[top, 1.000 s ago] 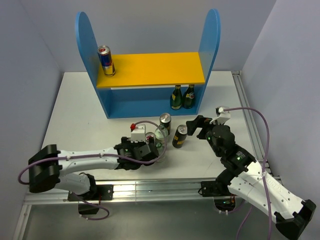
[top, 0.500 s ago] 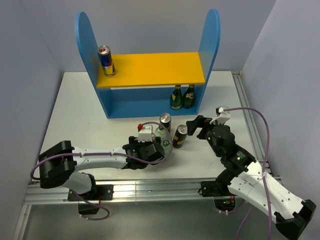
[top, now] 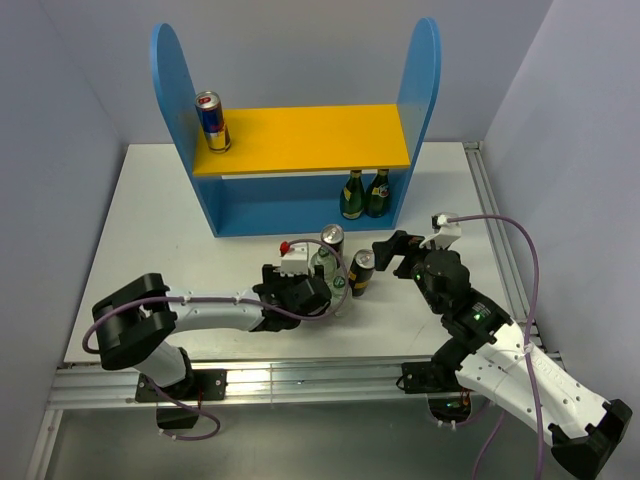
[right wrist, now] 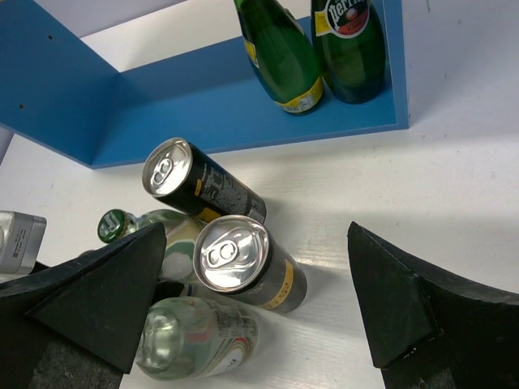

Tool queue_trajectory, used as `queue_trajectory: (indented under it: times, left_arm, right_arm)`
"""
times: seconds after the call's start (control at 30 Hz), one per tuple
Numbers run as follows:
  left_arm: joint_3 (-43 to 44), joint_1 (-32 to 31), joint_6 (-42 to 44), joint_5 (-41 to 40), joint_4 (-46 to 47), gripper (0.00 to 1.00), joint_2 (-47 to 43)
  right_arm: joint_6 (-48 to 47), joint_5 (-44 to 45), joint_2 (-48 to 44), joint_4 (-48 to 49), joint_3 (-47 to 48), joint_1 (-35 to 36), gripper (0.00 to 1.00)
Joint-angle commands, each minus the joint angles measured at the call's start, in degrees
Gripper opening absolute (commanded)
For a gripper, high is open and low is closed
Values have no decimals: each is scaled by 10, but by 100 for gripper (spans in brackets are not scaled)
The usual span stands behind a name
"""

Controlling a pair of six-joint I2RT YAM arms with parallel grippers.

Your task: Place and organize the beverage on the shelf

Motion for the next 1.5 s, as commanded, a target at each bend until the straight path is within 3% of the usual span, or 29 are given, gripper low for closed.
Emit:
queue_trajectory:
  times: [0.0,0.1,0.3,0.4,0.43,0.53,0.63,0.83,1.03,1.23,1.47]
  left_arm:
    - [-10,17,30,-20,73,97,5]
    - [-14,25,35,-20,89,90,10]
    - [-35,26,45,-21,139,64,11]
    - [-34,26,46,-23,139,41,10]
    - [-32,26,45,-26,131,27,10]
    - [-22,26,39,-31,99,10,8]
    - [-13,26,34,-41,63,3,-9]
    - [55,26,21,-79,-69,0,-78]
    - [183,40,97,-113,-154,0,-126]
    - [296,118,256,-69,-83,0,-144]
    - [472,252,328,34,-53,0,-55]
  right_arm:
    - [0,6,0,11,0,3,100]
    - [-1,6,3,11,2,3,100]
    - [0,5,3,13,0,3,100]
    - [0,5,4,14,0,3,100]
    - [0,5,4,14,0,3,100]
    - [0,5,5,16,-1,3,100]
    - [0,3,5,15,0,3,100]
    - [-1,1,2,17,-1,3,100]
    - [1,-2,10,24,-1,3,100]
    - [3,-6,11,33,-8,3,100]
    - [4,-9,8,33,-9,3,100]
